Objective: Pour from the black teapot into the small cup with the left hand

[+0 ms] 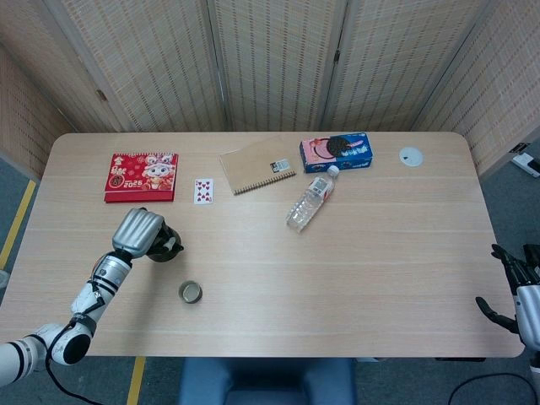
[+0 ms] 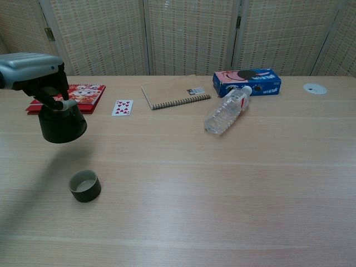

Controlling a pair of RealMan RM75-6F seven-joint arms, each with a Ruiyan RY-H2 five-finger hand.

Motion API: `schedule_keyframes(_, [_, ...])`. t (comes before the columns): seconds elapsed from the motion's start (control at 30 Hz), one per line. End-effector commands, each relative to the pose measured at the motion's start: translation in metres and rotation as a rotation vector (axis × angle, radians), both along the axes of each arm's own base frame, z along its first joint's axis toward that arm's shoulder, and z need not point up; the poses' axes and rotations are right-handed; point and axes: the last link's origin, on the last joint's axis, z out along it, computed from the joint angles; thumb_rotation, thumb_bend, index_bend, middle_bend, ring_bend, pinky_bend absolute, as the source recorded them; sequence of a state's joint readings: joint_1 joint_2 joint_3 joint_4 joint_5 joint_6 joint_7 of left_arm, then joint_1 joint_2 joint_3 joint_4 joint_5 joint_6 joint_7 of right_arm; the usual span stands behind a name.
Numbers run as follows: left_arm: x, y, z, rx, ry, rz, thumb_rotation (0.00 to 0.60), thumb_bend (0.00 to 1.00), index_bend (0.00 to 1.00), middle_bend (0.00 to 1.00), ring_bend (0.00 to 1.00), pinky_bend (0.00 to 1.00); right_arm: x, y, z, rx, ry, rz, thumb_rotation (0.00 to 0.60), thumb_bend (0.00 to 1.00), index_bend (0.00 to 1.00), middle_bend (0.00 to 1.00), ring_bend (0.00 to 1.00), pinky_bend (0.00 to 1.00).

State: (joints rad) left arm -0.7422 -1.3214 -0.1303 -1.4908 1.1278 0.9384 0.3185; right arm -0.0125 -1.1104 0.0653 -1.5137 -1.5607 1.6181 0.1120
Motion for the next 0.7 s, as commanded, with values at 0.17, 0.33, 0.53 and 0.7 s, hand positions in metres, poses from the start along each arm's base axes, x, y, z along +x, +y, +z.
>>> schedule_keyframes(0.17, [-0.003,-0.009,0.003,-0.003,0.014,-0.008,0.52,0.47,1.0,1.0,0.99,0.51,0.001,0.0,-0.001,0.003,0.003,0.002,0.6,0.24,0.09,0.26,0.27,0.03])
schedule_keyframes(0.33, [-0.005,-0.016,0.004,-0.012,0.023,-0.012,0.519,0.47,1.0,1.0,0.99,0.51,0.003,-0.001,-0.001,0.005,0.005,0.006,0.6,0.24,0.09,0.26,0.27,0.03])
schedule_keyframes(0.53, [-0.007,-0.028,0.006,-0.029,0.029,-0.027,0.519,0.47,1.0,1.0,0.99,0.52,0.004,-0.002,-0.001,0.005,0.007,0.01,0.6,0.24,0.09,0.26,0.27,0.03])
schedule_keyframes(0.7, [-0.008,-0.037,0.006,-0.037,0.025,-0.041,0.519,0.47,1.0,1.0,0.99,0.52,0.006,-0.003,0.003,-0.004,0.016,0.009,0.6,0.24,0.09,0.26,0.27,0.03])
